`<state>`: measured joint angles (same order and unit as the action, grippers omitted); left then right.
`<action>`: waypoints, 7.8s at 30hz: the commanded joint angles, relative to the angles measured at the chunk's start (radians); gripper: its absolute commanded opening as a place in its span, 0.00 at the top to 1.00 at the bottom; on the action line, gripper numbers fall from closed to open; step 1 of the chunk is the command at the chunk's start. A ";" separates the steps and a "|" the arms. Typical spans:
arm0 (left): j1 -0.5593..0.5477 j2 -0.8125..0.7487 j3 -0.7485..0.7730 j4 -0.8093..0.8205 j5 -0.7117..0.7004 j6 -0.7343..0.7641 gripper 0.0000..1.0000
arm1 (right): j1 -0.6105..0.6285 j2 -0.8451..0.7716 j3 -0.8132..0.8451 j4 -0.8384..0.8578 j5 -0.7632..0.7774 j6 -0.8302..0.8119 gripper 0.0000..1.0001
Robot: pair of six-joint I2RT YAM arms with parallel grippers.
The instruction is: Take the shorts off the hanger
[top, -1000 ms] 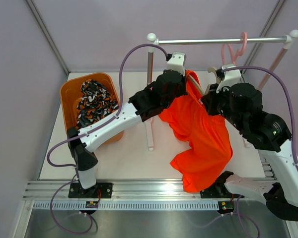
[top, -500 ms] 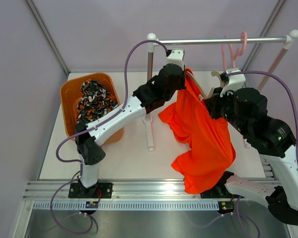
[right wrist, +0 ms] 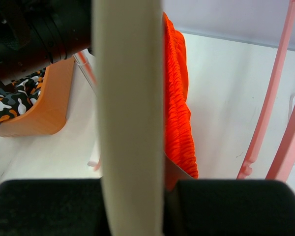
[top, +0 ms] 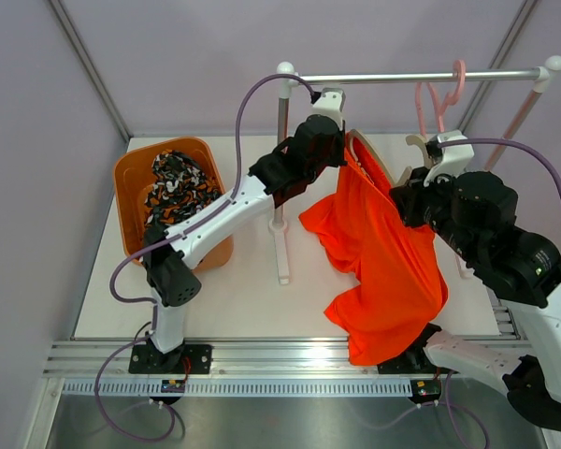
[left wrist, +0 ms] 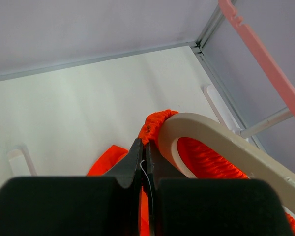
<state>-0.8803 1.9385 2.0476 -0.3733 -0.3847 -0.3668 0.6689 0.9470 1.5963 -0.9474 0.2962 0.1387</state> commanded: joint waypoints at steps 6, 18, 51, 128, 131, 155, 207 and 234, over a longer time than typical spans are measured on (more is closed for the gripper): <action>0.061 0.005 -0.073 0.051 0.039 0.037 1.00 | 0.000 -0.056 0.018 0.061 -0.011 0.004 1.00; -0.045 -0.246 -0.334 0.171 0.185 0.100 1.00 | 0.000 -0.007 -0.025 0.165 0.057 -0.002 1.00; -0.545 -0.862 -0.394 0.071 -0.190 0.759 1.00 | 0.000 0.174 0.091 0.302 0.231 -0.008 1.00; 0.790 -0.734 -0.736 -0.018 0.351 -0.225 0.01 | -0.069 0.297 0.191 0.288 0.020 -0.131 1.00; 0.790 -0.803 -0.767 -0.001 0.368 -0.210 0.01 | -0.094 0.320 0.212 0.303 0.017 -0.133 1.00; 0.790 -1.007 -0.854 -0.047 0.475 -0.118 0.01 | -0.198 0.607 0.445 0.299 -0.097 -0.145 1.00; 0.781 -0.997 -0.805 -0.107 0.589 -0.041 0.01 | -0.200 0.274 0.151 0.300 -0.031 -0.036 0.19; 0.566 -1.173 -0.827 -0.368 0.512 0.117 0.01 | -0.198 -0.122 -0.266 0.283 0.008 0.085 0.01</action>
<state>-0.3099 0.7818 1.1946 -0.7341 0.1379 -0.2802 0.4755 0.8249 1.3254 -0.7044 0.2970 0.2108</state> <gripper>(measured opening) 0.988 0.993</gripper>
